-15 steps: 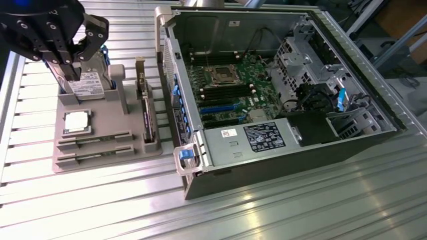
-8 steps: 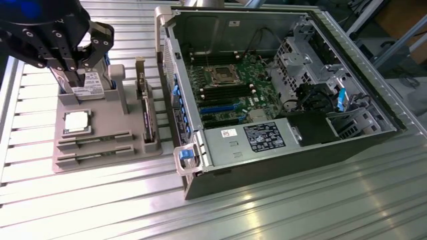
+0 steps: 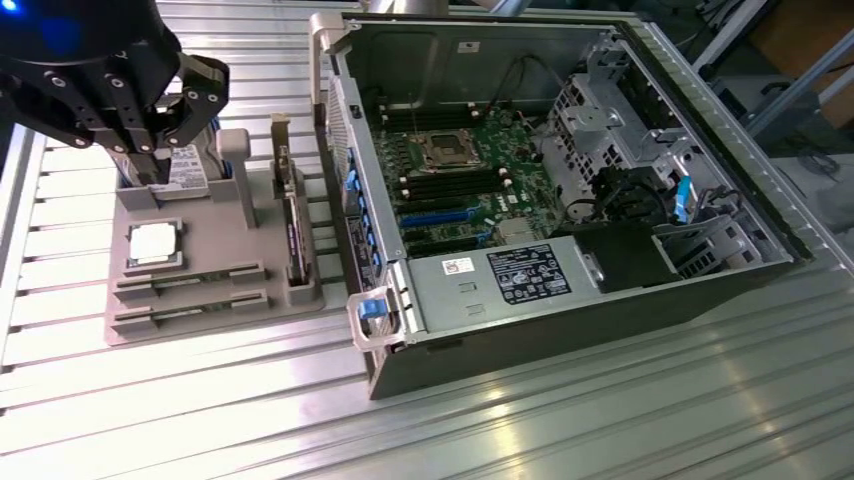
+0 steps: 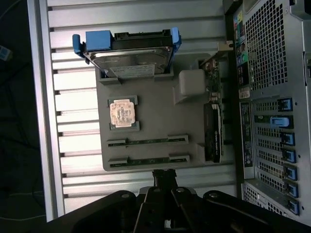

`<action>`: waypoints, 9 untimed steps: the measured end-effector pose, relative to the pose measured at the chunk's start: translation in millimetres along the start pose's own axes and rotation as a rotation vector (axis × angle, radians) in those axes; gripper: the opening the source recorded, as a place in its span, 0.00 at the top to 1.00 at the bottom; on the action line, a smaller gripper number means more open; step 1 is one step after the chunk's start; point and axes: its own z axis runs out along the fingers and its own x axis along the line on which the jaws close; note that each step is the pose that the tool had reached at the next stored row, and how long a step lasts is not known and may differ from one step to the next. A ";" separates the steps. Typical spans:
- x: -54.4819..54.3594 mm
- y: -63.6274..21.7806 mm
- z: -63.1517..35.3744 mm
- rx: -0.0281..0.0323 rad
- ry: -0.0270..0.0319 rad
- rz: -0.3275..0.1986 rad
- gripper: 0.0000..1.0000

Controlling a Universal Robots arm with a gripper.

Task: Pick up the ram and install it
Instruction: 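Reach for the ram, then pick up the ram and move it above insertion slot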

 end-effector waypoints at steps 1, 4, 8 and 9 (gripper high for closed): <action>0.0 0.0 0.0 0.0000 0.0000 0.000 0.89; 0.0 0.0 0.0 0.0000 0.0000 0.000 0.89; 0.0 0.0 0.0 -0.0007 0.0015 -0.034 0.89; 0.0 0.0 0.0 -0.0010 0.0020 -0.046 0.89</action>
